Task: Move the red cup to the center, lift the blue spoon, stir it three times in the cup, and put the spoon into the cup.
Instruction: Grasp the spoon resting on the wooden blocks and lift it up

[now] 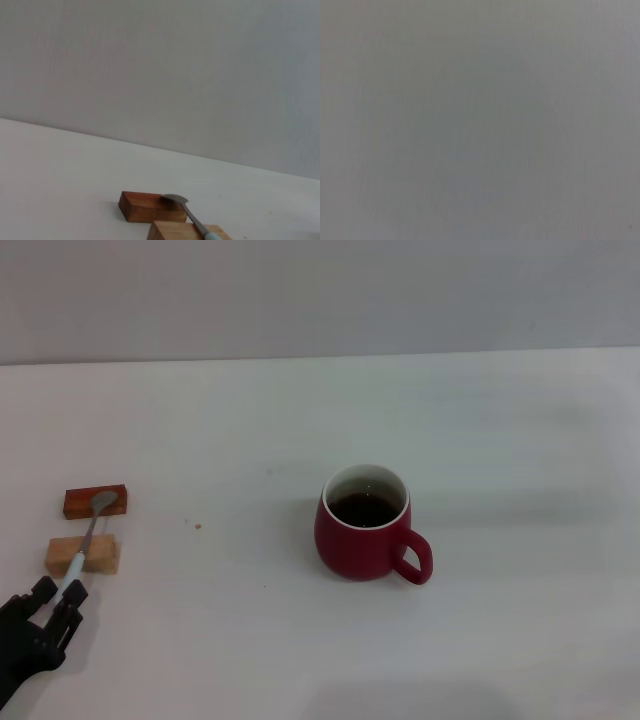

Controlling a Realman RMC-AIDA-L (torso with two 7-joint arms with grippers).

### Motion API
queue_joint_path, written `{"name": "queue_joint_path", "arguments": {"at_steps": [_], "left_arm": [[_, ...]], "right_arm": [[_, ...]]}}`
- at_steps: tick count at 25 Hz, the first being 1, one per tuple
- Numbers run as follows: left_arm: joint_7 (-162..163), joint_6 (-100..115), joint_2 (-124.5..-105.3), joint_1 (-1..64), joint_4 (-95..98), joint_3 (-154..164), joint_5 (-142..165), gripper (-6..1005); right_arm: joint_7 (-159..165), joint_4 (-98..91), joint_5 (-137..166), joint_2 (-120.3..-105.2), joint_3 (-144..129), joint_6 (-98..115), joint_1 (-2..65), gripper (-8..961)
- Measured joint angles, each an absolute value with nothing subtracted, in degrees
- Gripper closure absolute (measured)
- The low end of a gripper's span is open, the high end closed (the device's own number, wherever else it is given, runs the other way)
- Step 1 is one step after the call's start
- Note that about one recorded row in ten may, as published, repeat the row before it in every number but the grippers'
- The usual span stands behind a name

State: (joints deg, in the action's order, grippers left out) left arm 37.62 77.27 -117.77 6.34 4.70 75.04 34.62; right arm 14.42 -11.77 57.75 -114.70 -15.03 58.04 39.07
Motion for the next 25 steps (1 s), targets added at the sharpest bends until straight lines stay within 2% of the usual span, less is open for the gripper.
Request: {"name": "queue_joint_path", "arguments": {"at_steps": [14,16,25], "left_arm": [[37.62,77.24,-117.77,6.50,4.48,74.62,34.62,597],[37.61,77.24,-117.77,6.58,4.49,74.61,34.63,647],[37.49,77.24,-117.85,6.60,4.63,74.35,34.63,682]], "right_arm": [[14.41,-11.78,57.75,-114.69,-15.33,57.46,39.29,448],[14.41,-11.78,57.75,-114.69,-15.51,57.46,39.32,448],[13.64,-11.74,57.55,-114.69,-15.55,57.46,39.40,448]]}}
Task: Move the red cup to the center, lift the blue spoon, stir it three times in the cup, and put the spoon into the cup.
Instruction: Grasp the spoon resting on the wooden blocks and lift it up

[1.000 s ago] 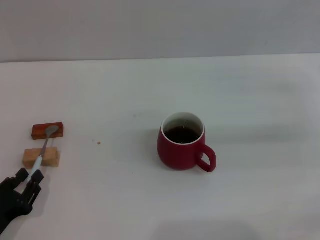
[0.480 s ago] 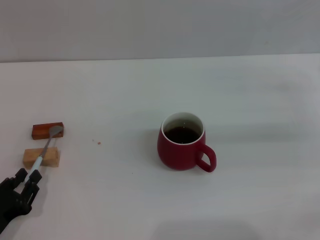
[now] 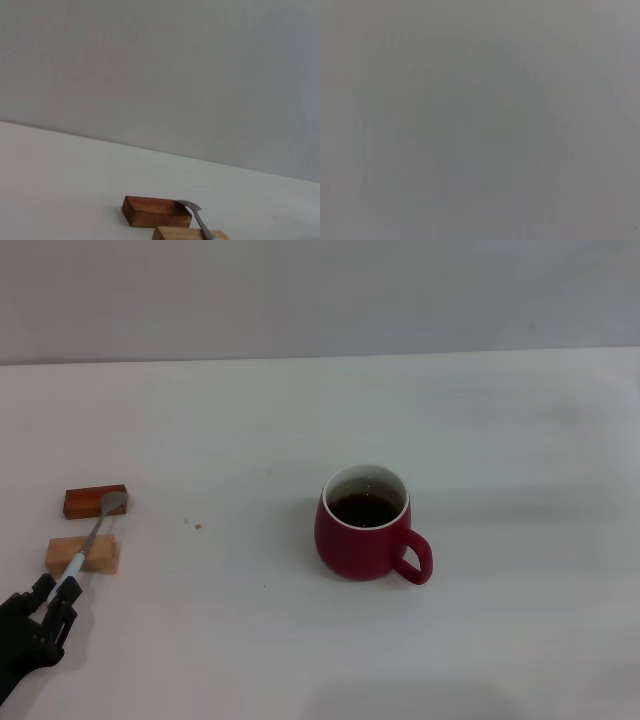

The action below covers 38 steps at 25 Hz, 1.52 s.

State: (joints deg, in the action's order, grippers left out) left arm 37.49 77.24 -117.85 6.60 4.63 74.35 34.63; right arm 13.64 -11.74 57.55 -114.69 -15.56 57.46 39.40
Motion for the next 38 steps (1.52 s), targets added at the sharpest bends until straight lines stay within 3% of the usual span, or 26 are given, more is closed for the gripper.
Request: {"name": "queue_joint_path", "arguments": {"at_steps": [19,27,38], "left_arm": [[37.01,77.02,-117.96,6.67,4.48,73.75,34.65,772],[36.75,76.85,-117.95,6.69,4.48,73.62,34.65,867],[36.23,76.81,-117.95,6.94,4.58,73.54,34.63,867]], "right_arm": [[13.00,-11.07,57.46,-114.60,-15.55,57.48,39.90,447],[13.00,-11.07,57.46,-114.60,-15.55,57.44,39.91,447],[13.01,-10.82,57.45,-114.61,-15.56,57.25,39.78,447]]}}
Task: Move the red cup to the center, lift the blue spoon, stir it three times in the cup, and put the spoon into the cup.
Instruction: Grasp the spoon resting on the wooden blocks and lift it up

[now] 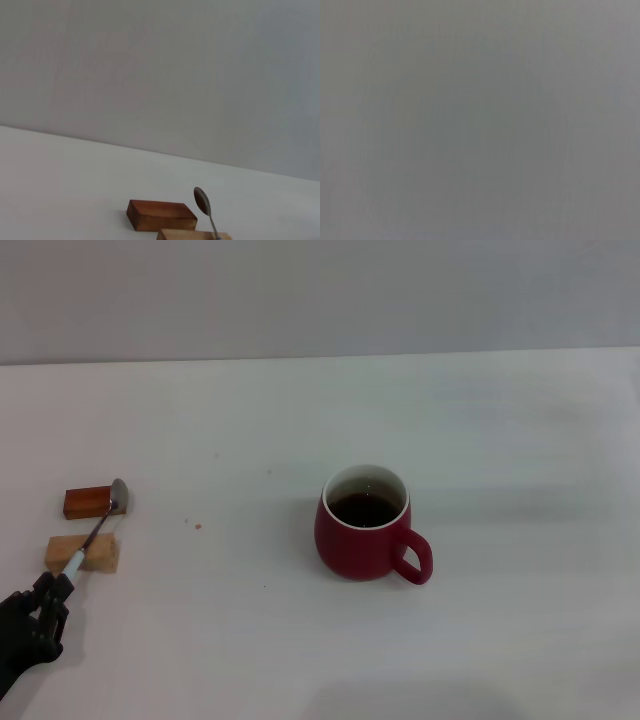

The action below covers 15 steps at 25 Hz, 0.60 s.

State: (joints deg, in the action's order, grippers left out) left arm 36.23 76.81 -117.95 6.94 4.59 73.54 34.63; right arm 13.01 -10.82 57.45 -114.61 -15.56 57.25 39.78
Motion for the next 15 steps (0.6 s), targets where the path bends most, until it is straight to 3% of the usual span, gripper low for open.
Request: {"name": "queue_joint_path", "arguments": {"at_steps": [15], "left_arm": [[36.62,77.86,-117.95,6.98,5.08,73.44,34.62,867]], "right_arm": [[13.01,-10.53,57.48,-114.61,-15.55,56.68,39.88,448]]}}
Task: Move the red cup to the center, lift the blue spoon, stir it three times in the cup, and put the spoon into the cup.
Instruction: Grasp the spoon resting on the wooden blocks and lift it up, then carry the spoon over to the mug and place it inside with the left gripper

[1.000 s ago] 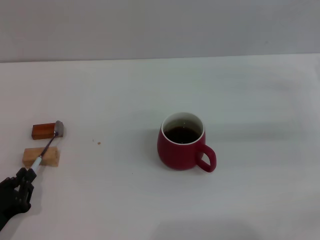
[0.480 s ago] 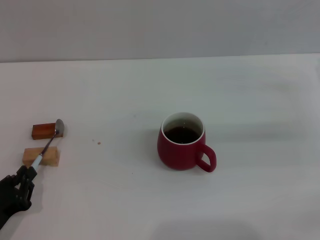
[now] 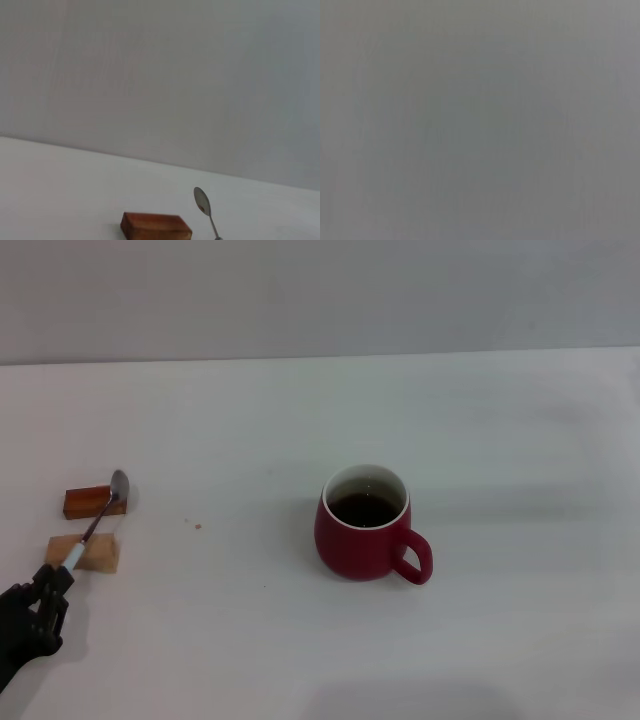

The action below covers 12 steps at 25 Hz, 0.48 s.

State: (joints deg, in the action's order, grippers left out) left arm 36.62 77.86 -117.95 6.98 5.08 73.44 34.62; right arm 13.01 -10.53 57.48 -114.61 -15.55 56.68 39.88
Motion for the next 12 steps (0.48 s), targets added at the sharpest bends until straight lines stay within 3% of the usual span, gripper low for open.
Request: {"name": "queue_joint_path", "arguments": {"at_steps": [12], "left_arm": [[40.90,79.39,-117.38,10.27,7.48,72.96,34.57,867]], "right_arm": [[13.01,-10.35,57.68,-114.77,-15.56,56.90,39.23,447]]}}
